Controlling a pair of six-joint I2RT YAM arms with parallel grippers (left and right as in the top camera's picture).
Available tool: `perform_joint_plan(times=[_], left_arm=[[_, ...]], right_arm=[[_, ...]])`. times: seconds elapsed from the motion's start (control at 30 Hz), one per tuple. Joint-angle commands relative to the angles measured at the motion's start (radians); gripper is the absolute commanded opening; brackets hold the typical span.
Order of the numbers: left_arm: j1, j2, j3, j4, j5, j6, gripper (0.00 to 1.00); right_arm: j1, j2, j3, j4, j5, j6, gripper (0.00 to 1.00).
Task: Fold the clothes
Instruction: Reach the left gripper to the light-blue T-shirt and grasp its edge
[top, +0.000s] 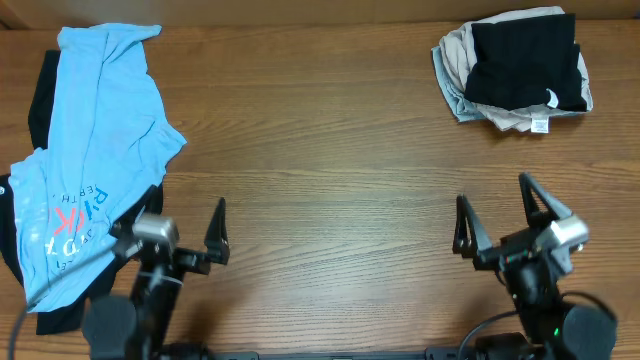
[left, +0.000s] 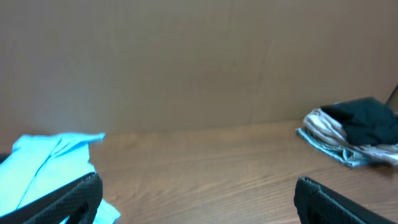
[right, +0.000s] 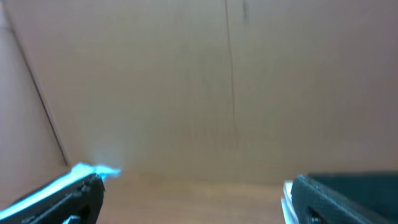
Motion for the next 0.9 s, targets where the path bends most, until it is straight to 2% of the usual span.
perform_joint_plan(times=[0.0, 0.17, 0.27, 0.37, 0.47, 0.7, 0.87], left_arm=[[0.01, 0.174, 0.164, -0.074, -0.054, 0.017, 1.0], [0.01, 0.482, 0.455, -0.317, -0.108, 0.067, 1.0], [0.01, 0.698, 0.674, -0.518, -0.103, 0.132, 1.0], [0.01, 0.862, 0.824, -0.628, -0.103, 0.175, 1.0], [0.01, 0.998, 0.908, -0.646, -0.128, 0.2, 1.0], [0.054, 1.226, 0.925, -0.536, -0.187, 0.187, 1.0], [0.109, 1.365, 0.925, -0.482, -0.2, 0.188, 0.99]], right_arm=[[0.005, 0.154, 0.153, -0.071, 0.011, -0.003, 1.0], [0.005, 0.431, 0.426, -0.306, 0.011, -0.003, 1.0], [0.005, 0.629, 0.619, -0.489, 0.011, -0.003, 1.0], [0.005, 0.79, 0.757, -0.608, -0.018, -0.003, 1.0], [0.005, 0.939, 0.843, -0.642, -0.114, -0.002, 1.0], [0.005, 1.193, 0.851, -0.528, -0.389, 0.005, 1.0], [0.005, 1.336, 0.85, -0.526, -0.423, 0.005, 0.82]])
